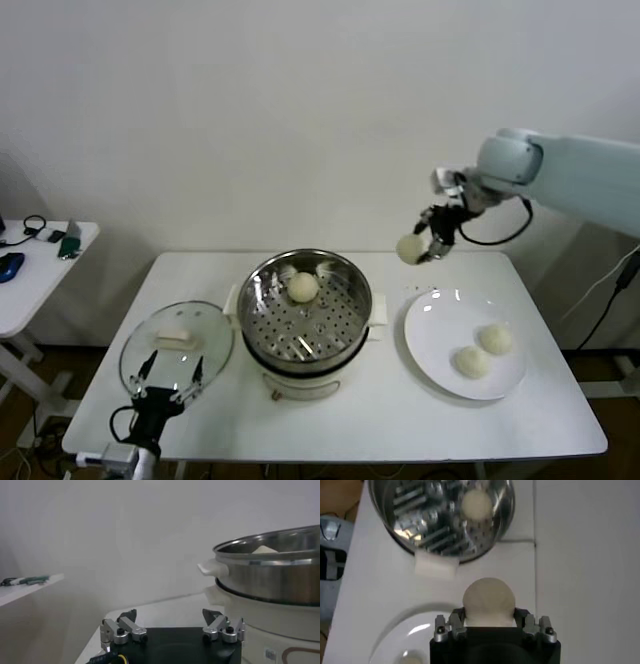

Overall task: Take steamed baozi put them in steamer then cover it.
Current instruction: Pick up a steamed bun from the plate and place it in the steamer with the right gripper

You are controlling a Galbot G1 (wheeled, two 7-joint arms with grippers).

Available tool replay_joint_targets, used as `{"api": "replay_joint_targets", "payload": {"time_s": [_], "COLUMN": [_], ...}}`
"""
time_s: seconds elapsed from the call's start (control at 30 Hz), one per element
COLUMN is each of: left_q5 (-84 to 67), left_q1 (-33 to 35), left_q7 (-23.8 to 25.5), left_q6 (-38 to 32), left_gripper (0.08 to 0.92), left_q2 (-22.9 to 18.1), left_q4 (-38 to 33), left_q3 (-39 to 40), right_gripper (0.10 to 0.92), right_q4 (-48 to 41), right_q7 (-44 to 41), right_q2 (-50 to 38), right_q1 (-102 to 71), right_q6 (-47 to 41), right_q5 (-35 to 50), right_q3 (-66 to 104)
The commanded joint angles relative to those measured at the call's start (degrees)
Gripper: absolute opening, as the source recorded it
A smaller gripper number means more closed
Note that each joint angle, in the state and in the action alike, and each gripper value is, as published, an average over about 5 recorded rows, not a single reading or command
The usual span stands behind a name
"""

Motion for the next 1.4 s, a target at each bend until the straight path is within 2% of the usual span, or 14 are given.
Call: {"api": "replay_joint_targets", "payload": {"time_s": [0.03, 0.27, 0.57, 0.93, 1.4], "left_q5": [-0.15, -0.49, -1.06, -1.24, -1.37], "left_q1": [0.15, 0.34, 0.72, 0.71, 0.44], "left_q7": [0.02, 0.03, -0.04, -0.19, -0.14], "left_q6": [-0.03, 0.1, 0.05, -0.1, -0.1], "left_gripper": [0.823, 0.823, 0.823, 0.823, 0.823], "left_q2": [-0.17, -0.82, -0.94, -1.03, -0.94], "left_q4": [-0.53, -1.65, -2.15, -1.91, -1.72], "left_q3": [0.12, -0.12, -0.88, -1.17, -1.16], "right_gripper": [0.645, 0.645, 0.645, 0.645, 0.656], "right_q4": [7.99, 6.46, -4.83, -15.55, -18.54], "right_q7": [2.76, 7.1, 8.93, 8.99, 9.05], "right_q2": [8.97, 21.19, 30.28, 35.28, 37.5], "right_q1": [8.36, 0.42, -10.36, -19.26, -22.0], "right_q6": [-3.41, -5.44, -5.37, -3.98, -3.51], "right_q5": [11.04, 10.41, 4.94, 1.19, -0.63], "right_q3": [3.89, 3.62, -0.3, -0.01, 0.31]}}
